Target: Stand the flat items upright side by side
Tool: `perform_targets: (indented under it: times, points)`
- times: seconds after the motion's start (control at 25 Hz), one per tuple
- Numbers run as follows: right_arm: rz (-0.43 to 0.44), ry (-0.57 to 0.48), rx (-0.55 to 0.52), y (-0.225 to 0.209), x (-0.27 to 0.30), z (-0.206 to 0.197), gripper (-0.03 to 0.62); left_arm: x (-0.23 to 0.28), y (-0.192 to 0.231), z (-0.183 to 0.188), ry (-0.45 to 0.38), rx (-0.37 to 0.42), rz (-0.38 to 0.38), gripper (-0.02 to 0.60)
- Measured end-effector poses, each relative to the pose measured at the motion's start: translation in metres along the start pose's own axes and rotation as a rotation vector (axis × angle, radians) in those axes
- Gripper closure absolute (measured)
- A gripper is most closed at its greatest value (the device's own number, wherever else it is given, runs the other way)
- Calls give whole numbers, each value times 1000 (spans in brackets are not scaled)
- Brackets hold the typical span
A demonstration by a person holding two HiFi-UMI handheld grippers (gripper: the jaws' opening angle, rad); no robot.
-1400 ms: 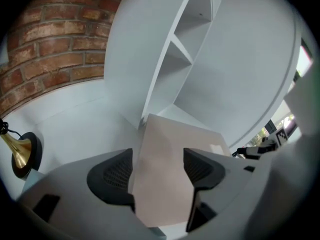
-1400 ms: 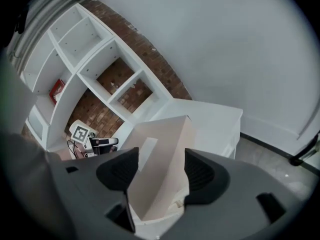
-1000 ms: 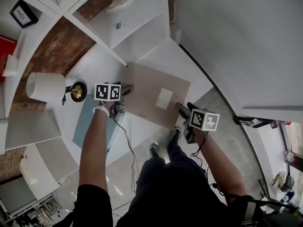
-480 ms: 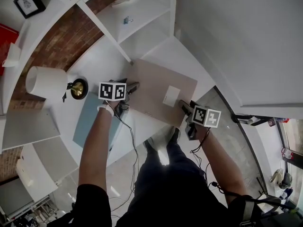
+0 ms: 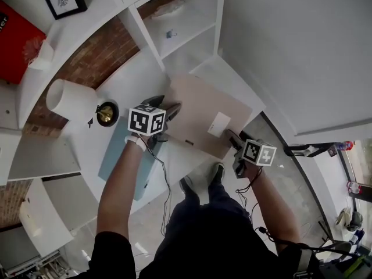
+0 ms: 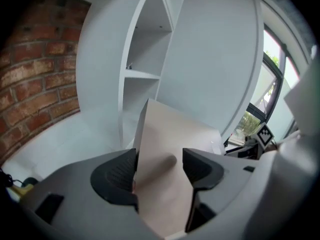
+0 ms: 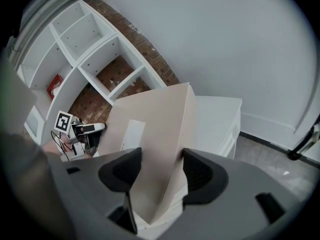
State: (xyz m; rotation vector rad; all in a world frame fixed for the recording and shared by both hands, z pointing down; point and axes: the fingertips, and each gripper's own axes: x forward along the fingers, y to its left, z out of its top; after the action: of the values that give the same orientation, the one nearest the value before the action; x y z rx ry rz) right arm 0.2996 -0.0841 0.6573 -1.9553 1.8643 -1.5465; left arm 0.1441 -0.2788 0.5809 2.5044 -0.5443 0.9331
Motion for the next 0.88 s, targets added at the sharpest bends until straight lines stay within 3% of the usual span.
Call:
perform_targets:
  times: [0.12,0.28,0.44,0.52,0.72,0.88]
  points:
    - [20,-60,8,14,-8,2,345,-21,-12,22,-47,103,20,294]
    - [17,-123,-69,28,-15,10,345,-41,-23,42,-77,265,66,293]
    - [15,-166,-90,33,-17,15,345,-57,-36,66,-162,288,61,293]
    - [25,-181,-92,36,-17,15,345,-67,-46,79,-207,338,73,295]
    - [51,-189,-70,39,-2,6,342,-87,-83,107,-300,566,114,295]
    - [67,-157,-40,40,19,-13,335,-92,-113,111,-307,789,168,295]
